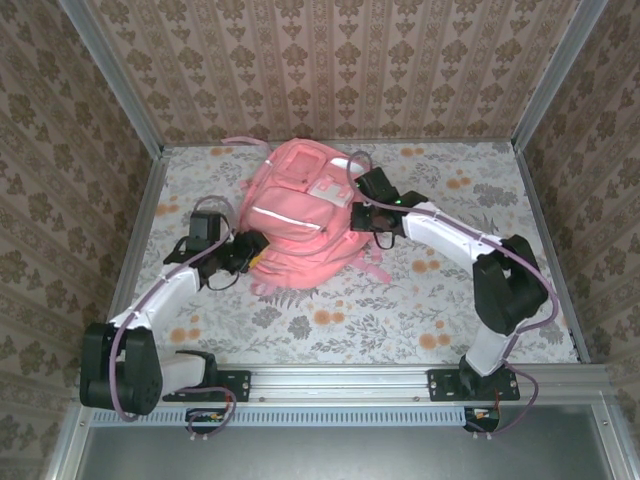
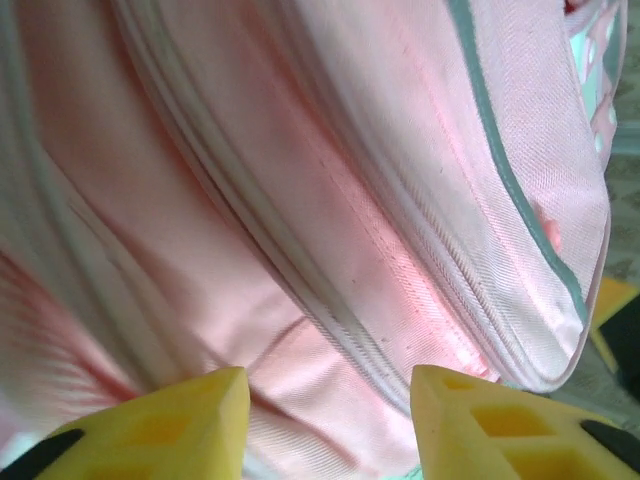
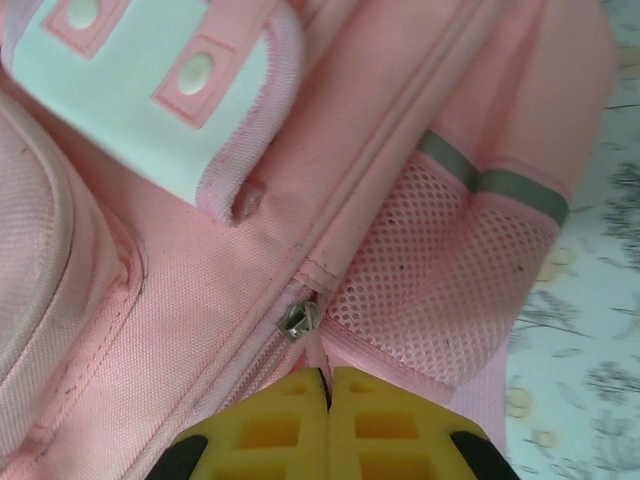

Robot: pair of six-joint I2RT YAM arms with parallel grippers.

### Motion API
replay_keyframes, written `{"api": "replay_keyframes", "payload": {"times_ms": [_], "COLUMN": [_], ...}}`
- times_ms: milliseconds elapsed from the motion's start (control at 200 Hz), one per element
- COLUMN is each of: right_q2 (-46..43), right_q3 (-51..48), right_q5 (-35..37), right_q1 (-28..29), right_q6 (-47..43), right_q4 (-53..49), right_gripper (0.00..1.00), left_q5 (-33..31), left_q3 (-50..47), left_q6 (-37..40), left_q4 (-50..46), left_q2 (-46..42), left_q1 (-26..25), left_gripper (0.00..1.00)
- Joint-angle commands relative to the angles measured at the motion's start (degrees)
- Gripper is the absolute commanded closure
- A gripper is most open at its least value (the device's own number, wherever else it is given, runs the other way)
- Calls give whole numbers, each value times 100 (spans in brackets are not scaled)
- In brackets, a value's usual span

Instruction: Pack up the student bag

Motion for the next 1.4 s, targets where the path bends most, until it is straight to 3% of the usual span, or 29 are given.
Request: {"api": "replay_keyframes", "payload": {"times_ms": [0,140,190,250,310,385,565,800,870,1100,1305,1395], "right_q2": [-594,-881,-975,-1153,-1413,-1614,-1575,-1531,-1489,-978,-1115,-1088], "right_q3": [-274,-449,-426,-454,-553,-631,-890,-1395,-1416,-994,-1247,-1274], "right_q5": [249,-69,-99,-99,-278,-770,-1931,-2371,-2589,-2810,-3318,-3248], "right_q1": [-416,-611,-612,-606,-611,-616,-615,-615,-620,-775,-818,-823], "right_q6": [-273,-698,-821,-920,-1099,-1396,-1449,-1486,-1737,-2540,-3088,-3272], "right_q4": [-300,-240,-348,-431,-400,-396,-238,542,586,196,253,175], "right_gripper": [100,100,81,49,29,18,1,1,7,45,44,50], "left_q5": [-119,-175,-204,-180,-162,-224,-421,-331,-259,-167,-242,-513], "left_q3": [433,511,525,568,646,772,1215,2243,2617,3940,5108,5628], "left_q6": [651,1080,1254,1489,1685,1880,2242,2449,2466,2376,2311,2304], "left_q4": [-648,-674,-700,-687,-698,-718,-580,-326,-322,-412,-863,-1237], "left_q2": [-289,-476,-521,-553,-550,-521,-137,1180,1663,3109,4245,4695], "left_q1": [39,48,48,39,18,-51,-497,-1226,-1361,-1752,-2001,-2083], "left_gripper": [41,23,18,14,11,8,6,13,19,41,56,62]}}
